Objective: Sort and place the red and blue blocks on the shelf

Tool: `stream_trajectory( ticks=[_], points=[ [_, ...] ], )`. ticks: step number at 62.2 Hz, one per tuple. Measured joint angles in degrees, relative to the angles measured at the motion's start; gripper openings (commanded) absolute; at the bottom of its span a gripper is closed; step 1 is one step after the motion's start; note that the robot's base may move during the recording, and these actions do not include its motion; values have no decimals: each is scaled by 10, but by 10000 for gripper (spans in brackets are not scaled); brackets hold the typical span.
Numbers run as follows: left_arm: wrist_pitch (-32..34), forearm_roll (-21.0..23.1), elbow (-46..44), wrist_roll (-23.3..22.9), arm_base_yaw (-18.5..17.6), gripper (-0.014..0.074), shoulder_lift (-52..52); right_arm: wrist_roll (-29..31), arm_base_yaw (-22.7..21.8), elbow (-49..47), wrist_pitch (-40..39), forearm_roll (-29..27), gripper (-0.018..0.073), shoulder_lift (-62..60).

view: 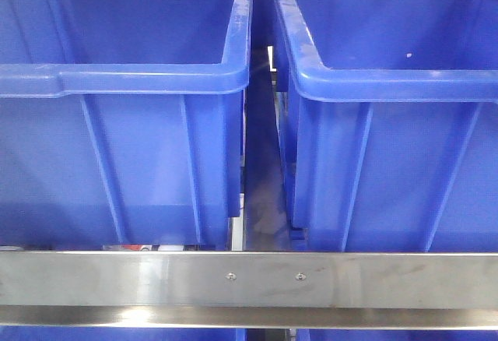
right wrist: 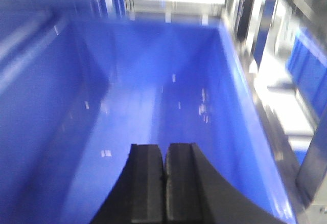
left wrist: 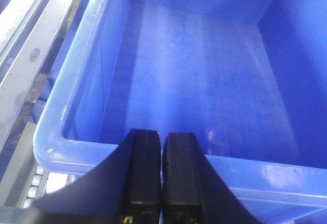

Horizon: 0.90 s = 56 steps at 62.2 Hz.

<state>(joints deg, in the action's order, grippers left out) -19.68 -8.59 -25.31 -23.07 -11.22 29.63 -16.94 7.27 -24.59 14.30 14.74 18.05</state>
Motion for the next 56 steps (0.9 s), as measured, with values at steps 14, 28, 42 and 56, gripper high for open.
stream_trajectory(
  ticks=[14,28,42,56],
  points=[
    [0,0,0,0,0,129,0,-1,0,94,-5,-4,59,-88],
    [0,0,0,0,0,129,0,-1,0,198,-43,-4,59,-165],
    [0,0,0,0,0,129,0,0,0,246,-69,-4,59,-186],
    [0,0,0,0,0,129,0,0,0,263,-84,-4,59,-186]
  ],
)
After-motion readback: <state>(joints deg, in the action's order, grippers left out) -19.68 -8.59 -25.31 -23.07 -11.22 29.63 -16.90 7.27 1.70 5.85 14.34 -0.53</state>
